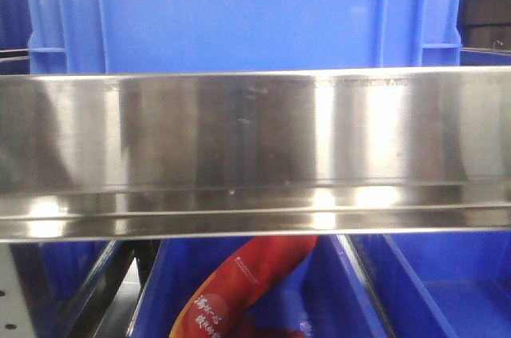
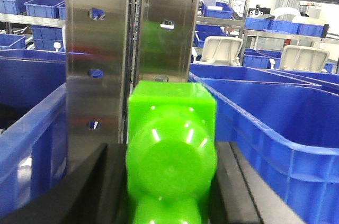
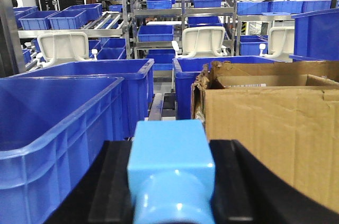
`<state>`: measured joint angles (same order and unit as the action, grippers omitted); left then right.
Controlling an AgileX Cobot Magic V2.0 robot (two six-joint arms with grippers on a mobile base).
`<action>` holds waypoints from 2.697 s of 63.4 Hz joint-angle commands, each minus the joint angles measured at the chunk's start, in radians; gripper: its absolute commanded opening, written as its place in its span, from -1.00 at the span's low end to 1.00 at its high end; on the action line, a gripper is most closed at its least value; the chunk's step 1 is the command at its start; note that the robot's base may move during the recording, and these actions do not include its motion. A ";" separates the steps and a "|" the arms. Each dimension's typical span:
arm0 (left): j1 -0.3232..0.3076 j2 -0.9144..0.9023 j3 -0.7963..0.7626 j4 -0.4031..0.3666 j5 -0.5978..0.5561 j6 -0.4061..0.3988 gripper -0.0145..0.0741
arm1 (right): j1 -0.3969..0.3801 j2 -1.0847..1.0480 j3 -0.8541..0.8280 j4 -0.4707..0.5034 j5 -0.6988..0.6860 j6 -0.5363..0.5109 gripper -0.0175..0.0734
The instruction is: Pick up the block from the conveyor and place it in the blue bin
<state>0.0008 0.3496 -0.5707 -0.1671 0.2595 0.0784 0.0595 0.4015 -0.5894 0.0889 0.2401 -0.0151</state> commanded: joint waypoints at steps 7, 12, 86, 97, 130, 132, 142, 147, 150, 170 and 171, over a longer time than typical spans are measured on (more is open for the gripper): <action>-0.005 -0.004 -0.002 -0.001 -0.015 -0.002 -0.92 | -0.005 -0.005 0.001 0.000 -0.017 -0.003 -0.97; -0.005 -0.004 -0.002 -0.001 -0.015 -0.002 -0.92 | -0.005 -0.005 0.001 0.000 -0.017 -0.003 -0.97; -0.013 0.122 -0.160 -0.027 0.098 0.237 -0.92 | 0.080 0.106 -0.130 0.016 -0.016 -0.099 -0.97; -0.107 0.284 -0.280 -0.089 0.138 0.239 -0.92 | 0.188 0.274 -0.236 0.016 -0.016 -0.106 -0.97; -0.480 0.857 -0.717 -0.096 0.141 0.149 -0.92 | 0.447 0.784 -0.627 0.025 -0.022 -0.106 -0.97; -0.491 0.884 -0.733 -0.098 0.141 0.149 -0.92 | 0.458 0.805 -0.634 0.032 -0.022 -0.106 -0.97; -0.537 1.001 -0.774 -0.100 0.139 0.149 -0.92 | 0.493 0.904 -0.638 0.060 -0.034 -0.106 -0.97; -0.542 1.037 -0.774 -0.100 0.141 0.149 -0.89 | 0.493 0.943 -0.638 0.085 -0.032 -0.106 -0.92; -0.542 1.055 -0.774 -0.100 0.143 0.149 -0.75 | 0.493 0.959 -0.638 0.100 -0.032 -0.106 -0.78; -0.542 1.066 -0.774 -0.097 0.141 0.149 0.22 | 0.493 0.969 -0.638 0.156 -0.050 -0.106 0.35; -0.542 1.066 -0.774 -0.097 0.141 0.149 0.21 | 0.493 0.967 -0.638 0.158 -0.046 -0.106 0.33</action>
<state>-0.5344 1.4195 -1.3323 -0.2584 0.4177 0.2346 0.5514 1.3755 -1.2157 0.2385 0.2213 -0.1129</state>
